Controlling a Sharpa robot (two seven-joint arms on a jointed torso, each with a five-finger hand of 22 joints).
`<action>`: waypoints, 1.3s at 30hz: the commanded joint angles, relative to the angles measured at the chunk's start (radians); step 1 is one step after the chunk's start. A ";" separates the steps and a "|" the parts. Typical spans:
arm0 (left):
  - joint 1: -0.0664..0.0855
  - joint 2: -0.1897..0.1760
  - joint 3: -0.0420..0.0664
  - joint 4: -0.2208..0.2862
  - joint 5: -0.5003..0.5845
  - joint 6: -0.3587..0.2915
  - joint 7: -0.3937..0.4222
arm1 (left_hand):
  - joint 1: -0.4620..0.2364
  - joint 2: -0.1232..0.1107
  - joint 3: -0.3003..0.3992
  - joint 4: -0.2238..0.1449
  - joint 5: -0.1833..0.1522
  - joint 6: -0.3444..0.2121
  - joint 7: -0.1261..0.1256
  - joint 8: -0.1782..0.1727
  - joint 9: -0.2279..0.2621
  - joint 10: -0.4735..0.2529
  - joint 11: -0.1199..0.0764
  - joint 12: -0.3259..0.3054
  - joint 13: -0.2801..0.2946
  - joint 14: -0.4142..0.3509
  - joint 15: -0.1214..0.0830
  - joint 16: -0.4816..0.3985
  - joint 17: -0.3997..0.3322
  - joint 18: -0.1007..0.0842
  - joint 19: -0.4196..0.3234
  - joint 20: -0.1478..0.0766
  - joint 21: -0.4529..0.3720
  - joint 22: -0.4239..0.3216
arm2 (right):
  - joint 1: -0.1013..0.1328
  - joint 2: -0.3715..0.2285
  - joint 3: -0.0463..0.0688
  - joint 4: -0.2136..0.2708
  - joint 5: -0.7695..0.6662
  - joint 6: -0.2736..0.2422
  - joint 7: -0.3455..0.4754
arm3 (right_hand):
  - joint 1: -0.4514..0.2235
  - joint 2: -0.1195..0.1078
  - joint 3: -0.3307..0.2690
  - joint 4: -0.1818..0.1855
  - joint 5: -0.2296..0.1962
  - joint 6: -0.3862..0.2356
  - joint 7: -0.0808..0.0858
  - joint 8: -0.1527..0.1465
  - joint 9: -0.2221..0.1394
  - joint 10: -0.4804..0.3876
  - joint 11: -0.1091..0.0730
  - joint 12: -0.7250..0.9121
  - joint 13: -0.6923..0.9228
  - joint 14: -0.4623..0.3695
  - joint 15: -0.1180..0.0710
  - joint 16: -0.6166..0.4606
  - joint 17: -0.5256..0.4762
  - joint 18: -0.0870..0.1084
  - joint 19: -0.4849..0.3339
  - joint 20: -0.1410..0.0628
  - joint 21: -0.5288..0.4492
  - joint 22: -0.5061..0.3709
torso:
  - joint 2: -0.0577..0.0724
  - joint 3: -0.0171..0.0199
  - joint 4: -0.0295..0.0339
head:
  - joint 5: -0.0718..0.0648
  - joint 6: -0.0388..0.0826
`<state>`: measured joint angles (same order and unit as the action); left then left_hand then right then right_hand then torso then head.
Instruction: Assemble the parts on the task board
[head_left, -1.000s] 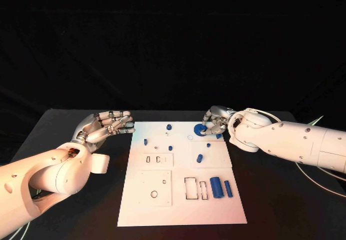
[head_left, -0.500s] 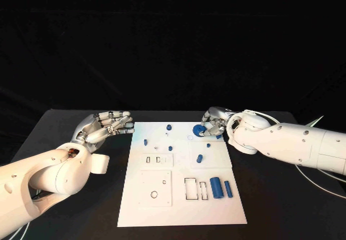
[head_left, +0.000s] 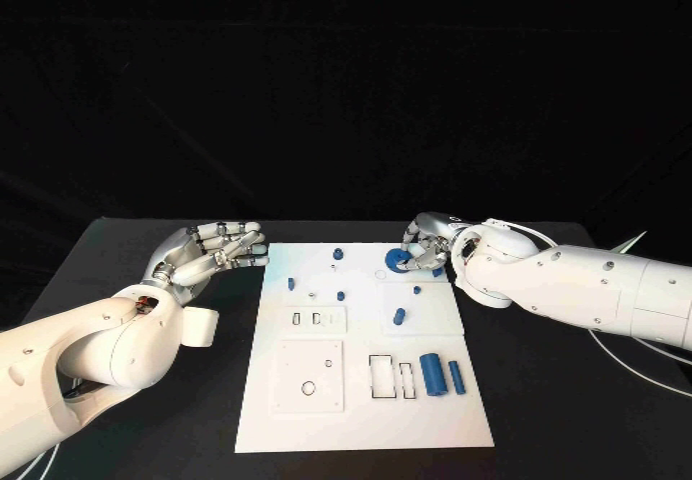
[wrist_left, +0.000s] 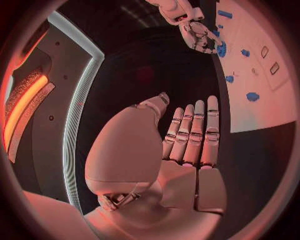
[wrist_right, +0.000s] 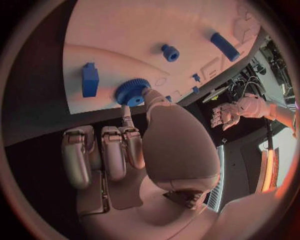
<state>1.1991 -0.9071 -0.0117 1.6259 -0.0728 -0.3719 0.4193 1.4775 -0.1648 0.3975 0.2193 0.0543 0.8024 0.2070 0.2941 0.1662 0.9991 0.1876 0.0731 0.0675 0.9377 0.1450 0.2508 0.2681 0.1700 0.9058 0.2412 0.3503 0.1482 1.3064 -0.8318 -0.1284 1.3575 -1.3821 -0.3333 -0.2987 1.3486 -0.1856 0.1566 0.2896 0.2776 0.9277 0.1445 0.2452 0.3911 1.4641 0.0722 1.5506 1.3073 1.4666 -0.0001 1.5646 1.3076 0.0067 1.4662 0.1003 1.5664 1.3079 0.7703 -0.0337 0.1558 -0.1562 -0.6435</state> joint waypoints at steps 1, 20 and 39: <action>0.001 0.001 0.001 0.001 -0.004 0.020 0.004 | -0.003 -0.003 0.003 -0.002 -0.003 -0.001 0.029 -0.004 -0.001 0.006 0.000 -0.003 0.000 -0.005 0.001 -0.005 0.001 0.010 -0.008 0.001 0.004 -0.001 | -0.005 0.005 -0.002 -0.002 -0.017 0.002 -0.027 | -0.042 0.009 0.004 0.001 0.024 0.011 -0.003 0.004 0.002 0.095 -0.010 0.006 0.251 0.104 -0.006 0.006 0.263 -0.007 0.105 0.001 0.004 0.263 | 0.000 0.0001 0.0003 | -0.001 -0.001; 0.001 0.000 0.000 -0.002 -0.004 0.024 -0.002 | -0.006 -0.003 0.004 -0.001 -0.003 -0.001 0.030 -0.004 -0.001 0.006 0.000 -0.004 0.000 -0.005 0.001 -0.005 0.002 0.010 -0.009 0.001 0.004 -0.001 | -0.014 0.007 -0.002 0.015 -0.108 -0.022 -0.061 | 0.010 0.003 0.099 -0.026 0.024 0.066 -0.028 0.025 0.019 0.107 -0.033 0.020 0.263 0.104 -0.026 0.006 0.263 -0.007 0.105 -0.018 0.004 0.263 | -0.001 0.0001 -0.0001 | 0.000 -0.003; 0.001 -0.002 0.000 -0.002 -0.004 0.024 -0.004 | -0.005 -0.002 0.005 -0.002 -0.003 -0.001 0.030 -0.005 -0.001 0.006 0.000 -0.004 0.000 -0.005 0.001 -0.005 0.003 0.010 -0.010 0.001 0.004 -0.001 | -0.025 -0.001 -0.002 0.063 -0.220 -0.116 -0.062 | 0.030 -0.020 0.156 -0.040 0.030 0.079 -0.031 0.027 0.026 0.107 -0.037 0.020 0.263 0.104 -0.030 0.006 0.263 -0.007 0.105 -0.022 0.004 0.263 | 0.000 0.0003 0.0005 | -0.003 0.003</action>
<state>1.1990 -0.9103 -0.0120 1.6223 -0.0730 -0.3661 0.4107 1.4776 -0.1648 0.3975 0.2193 0.0543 0.8024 0.2070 0.2941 0.1662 0.9990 0.1876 0.0732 0.0674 0.9377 0.1450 0.2508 0.2708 0.1700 0.9021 0.2449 0.3503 0.1483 1.2848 -0.8329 -0.1285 1.4169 -1.5524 -0.4116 -0.3553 1.3759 -0.2041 0.3091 0.2490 0.3024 0.9897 0.1248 0.2661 0.4048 1.4649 0.0410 1.5689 1.3080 1.4664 -0.0220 1.5646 1.3074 0.0068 1.4680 0.0838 1.5663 1.3074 0.7699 -0.0332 0.1553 -0.1587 -0.6424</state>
